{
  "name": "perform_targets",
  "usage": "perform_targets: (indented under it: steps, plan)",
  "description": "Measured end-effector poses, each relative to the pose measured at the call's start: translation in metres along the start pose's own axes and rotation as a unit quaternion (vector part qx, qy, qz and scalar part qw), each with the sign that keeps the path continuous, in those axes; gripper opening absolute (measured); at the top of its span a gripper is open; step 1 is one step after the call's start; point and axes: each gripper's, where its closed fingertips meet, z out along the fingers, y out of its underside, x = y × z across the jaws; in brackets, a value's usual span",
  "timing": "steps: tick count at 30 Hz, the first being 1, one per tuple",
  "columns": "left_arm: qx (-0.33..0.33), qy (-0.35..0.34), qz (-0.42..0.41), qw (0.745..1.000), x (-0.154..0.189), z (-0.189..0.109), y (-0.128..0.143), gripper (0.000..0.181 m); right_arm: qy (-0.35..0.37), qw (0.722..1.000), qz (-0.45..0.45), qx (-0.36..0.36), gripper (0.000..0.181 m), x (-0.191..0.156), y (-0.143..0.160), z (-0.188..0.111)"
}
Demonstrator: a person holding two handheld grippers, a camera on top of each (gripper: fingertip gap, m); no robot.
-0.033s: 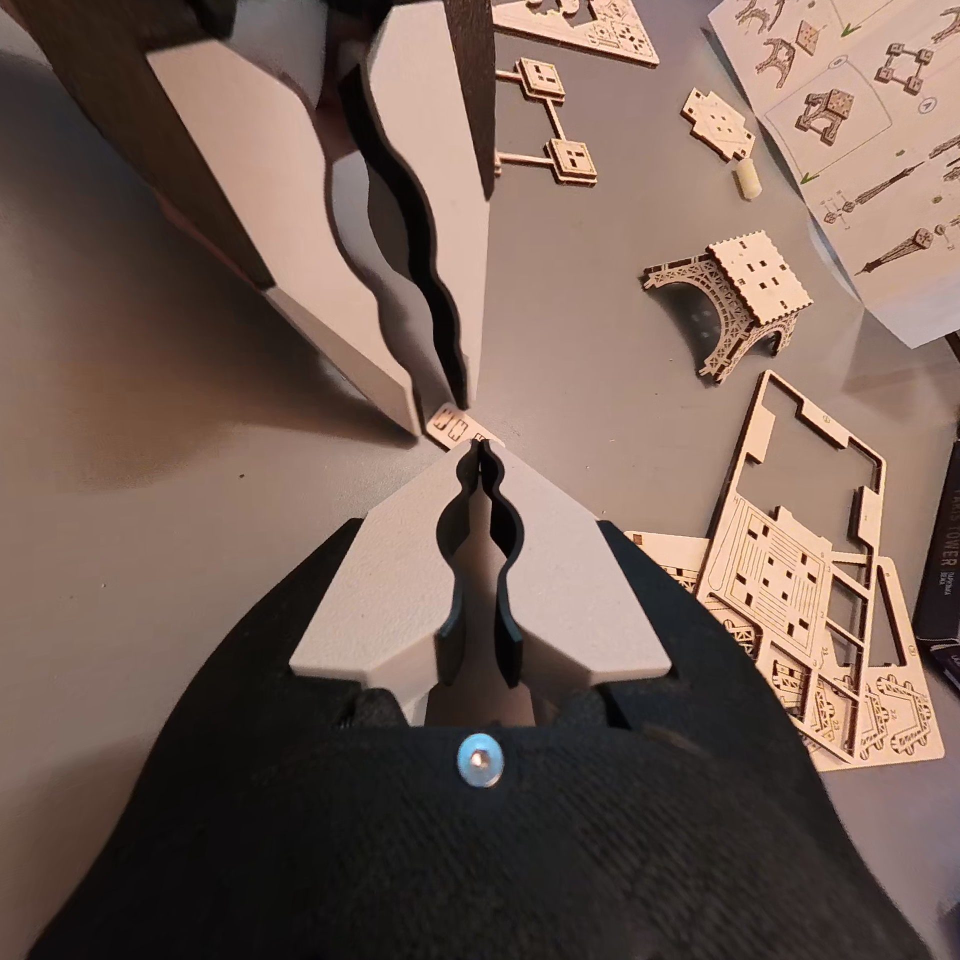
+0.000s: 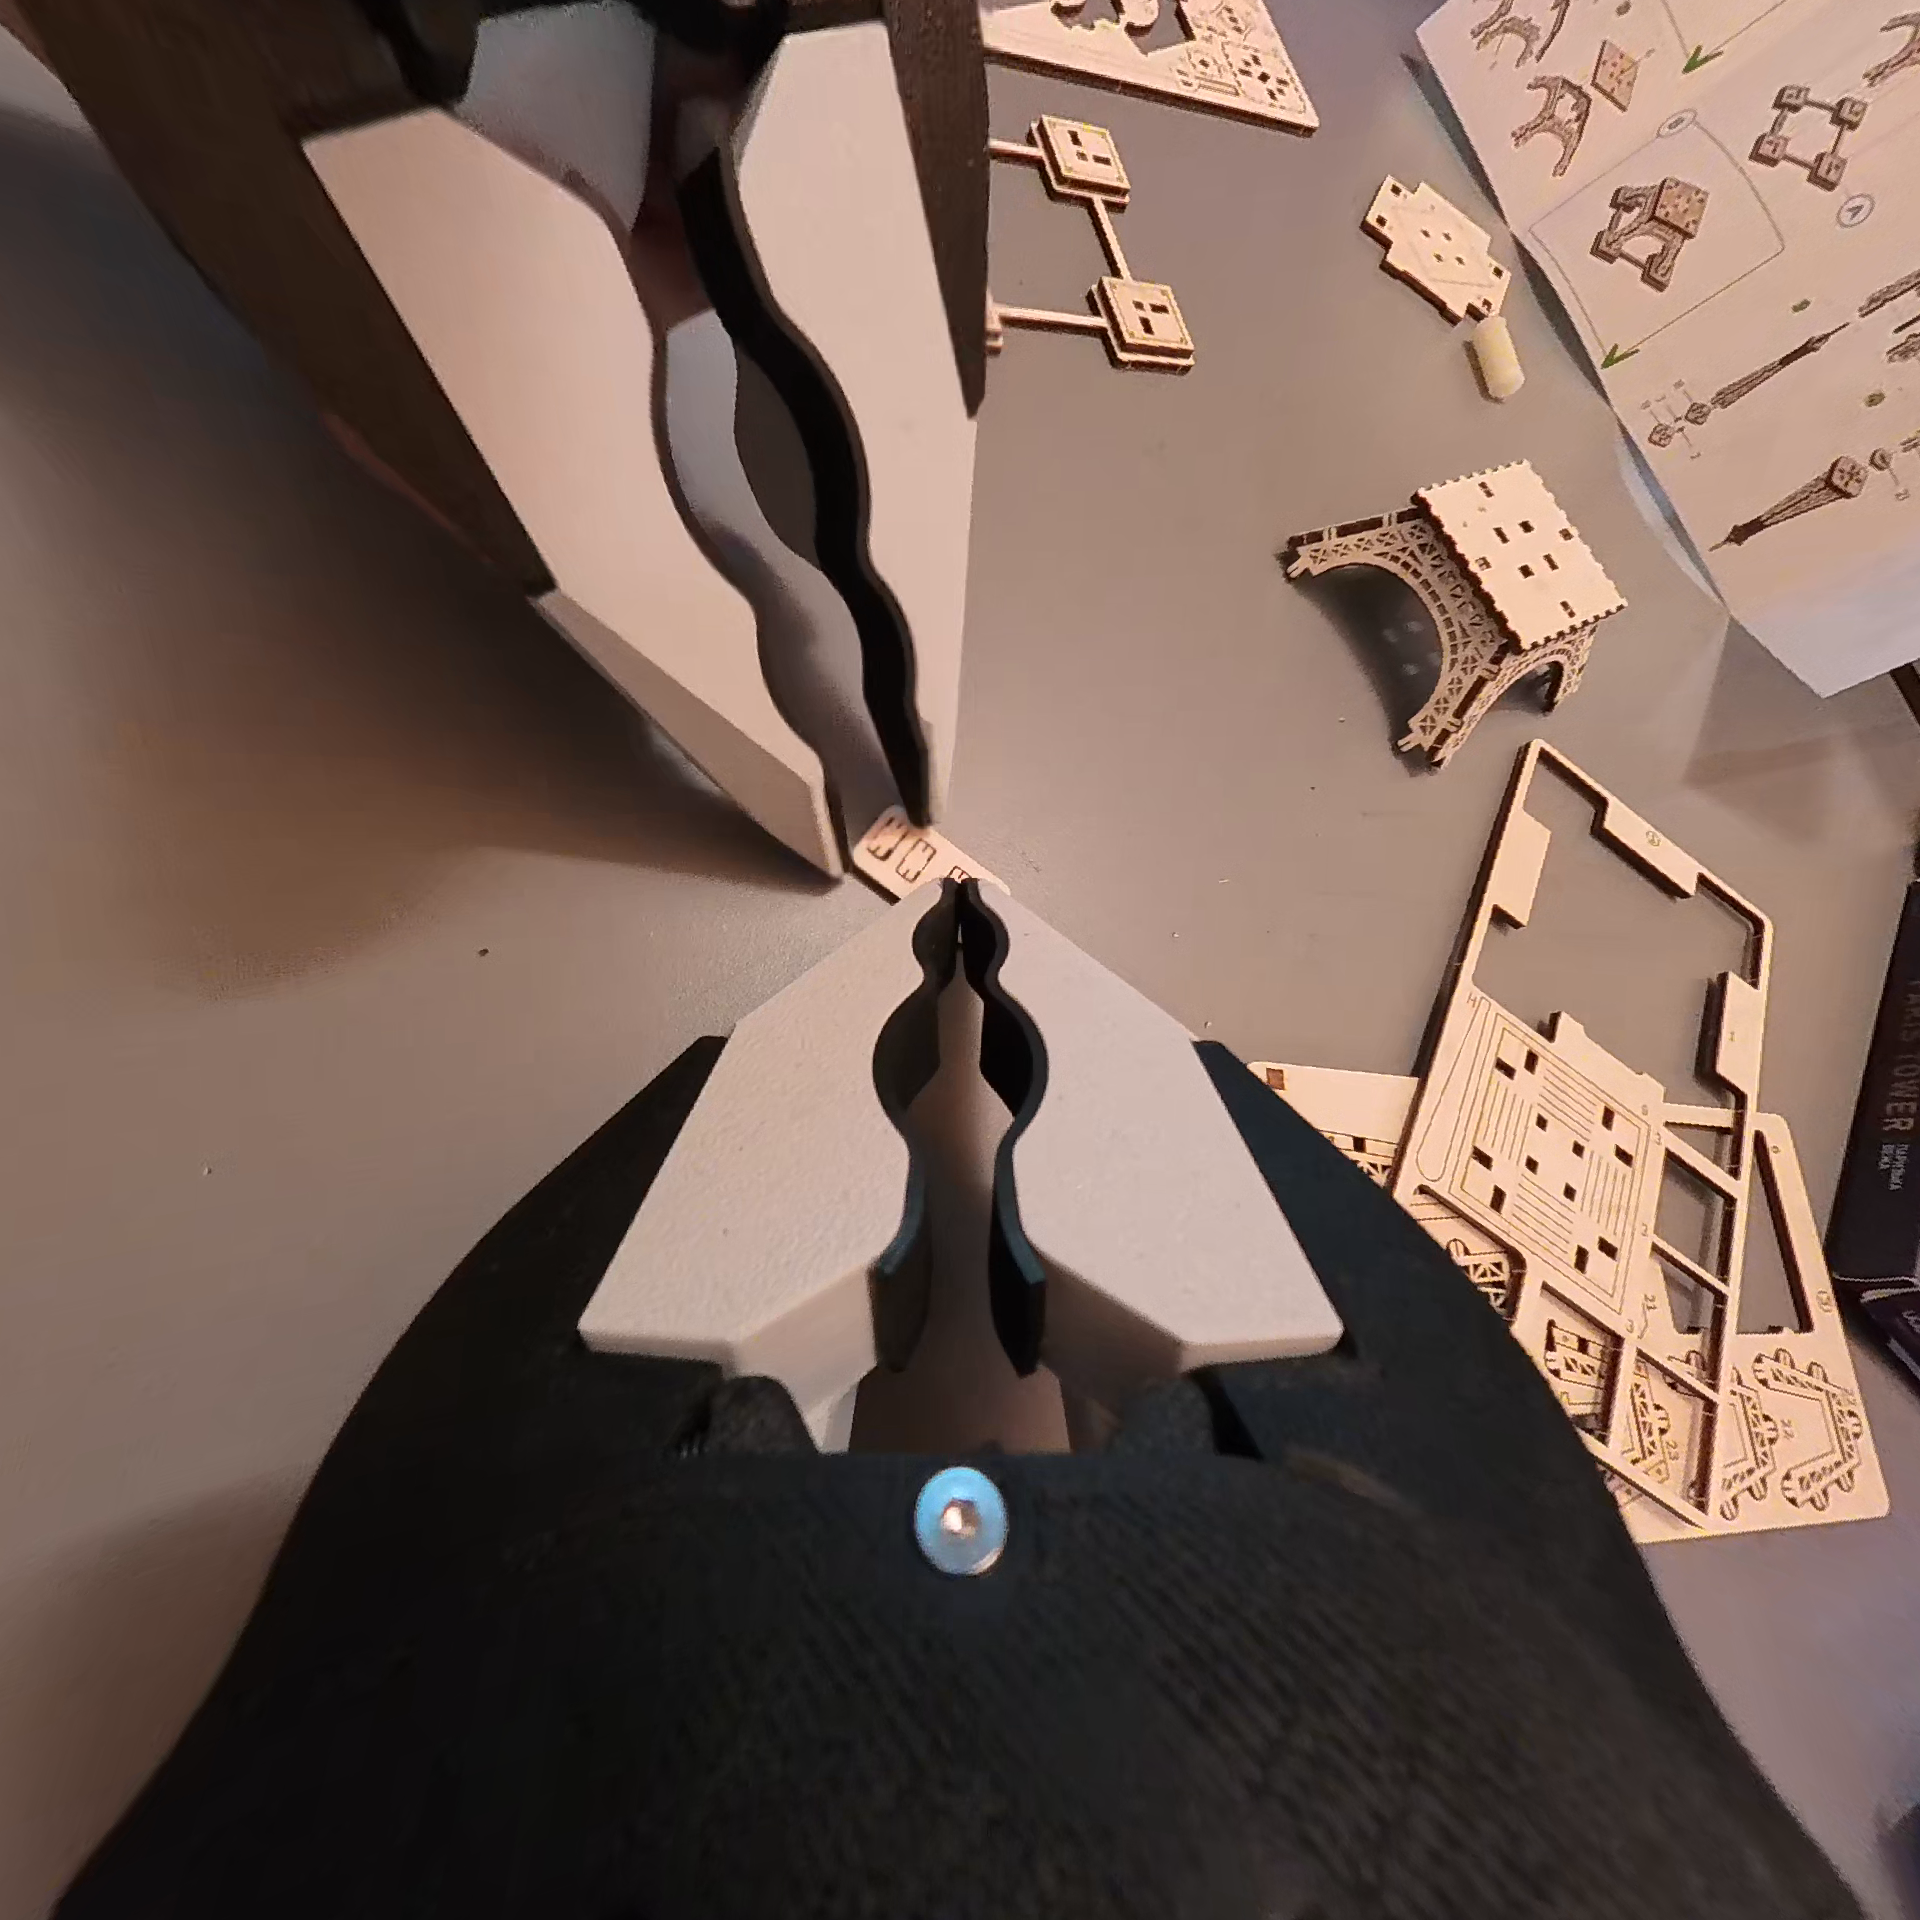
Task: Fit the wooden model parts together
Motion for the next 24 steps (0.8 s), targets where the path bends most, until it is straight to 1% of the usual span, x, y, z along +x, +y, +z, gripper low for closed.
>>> perform_targets:
  steps: [1, 7, 12, 15, 16, 17, 18, 19, 22, 24]
  plan:
    - [-0.001, -0.001, 0.005, 1.000, 0.000, 0.000, 0.000, 0.010, 0.000, 1.000, 0.000, 0.000, 0.000, 0.000, 0.000, 0.000]
    - [-0.008, -0.013, 0.020, 1.000, 0.000, 0.001, 0.000, 0.010, -0.001, 1.000, 0.008, -0.002, 0.000, 0.000, 0.000, 0.000]
    - [0.014, 0.008, -0.002, 1.000, 0.003, -0.001, -0.003, 0.000, 0.002, 1.000, 0.009, -0.003, 0.000, 0.001, 0.000, 0.001]
    - [0.056, 0.052, -0.011, 0.997, 0.016, -0.006, -0.017, 0.000, 0.002, 1.000, 0.009, -0.003, 0.000, 0.000, 0.000, 0.001]
    - [0.062, 0.053, -0.017, 0.997, 0.016, -0.008, -0.019, 0.000, 0.002, 1.000, 0.010, -0.003, 0.000, 0.001, 0.000, 0.001]
    - [0.056, 0.036, -0.022, 0.998, 0.011, -0.008, -0.018, 0.006, 0.001, 1.000, 0.011, -0.003, 0.000, 0.000, 0.000, 0.001]
    - [0.046, 0.021, -0.021, 0.999, 0.006, -0.008, -0.015, 0.008, 0.001, 1.000, 0.012, -0.003, 0.000, 0.001, 0.000, 0.001]
    - [0.036, 0.014, -0.012, 0.999, 0.004, -0.009, -0.012, 0.005, 0.000, 1.000, 0.012, -0.003, 0.000, 0.000, 0.000, 0.001]
    - [0.002, 0.010, 0.017, 1.000, 0.003, -0.007, -0.001, 0.007, -0.002, 1.000, 0.014, -0.003, 0.000, 0.000, 0.000, 0.001]
    - [-0.005, 0.016, 0.034, 0.999, 0.002, -0.005, 0.002, 0.006, -0.002, 1.000, 0.014, -0.003, 0.000, 0.001, 0.000, 0.001]
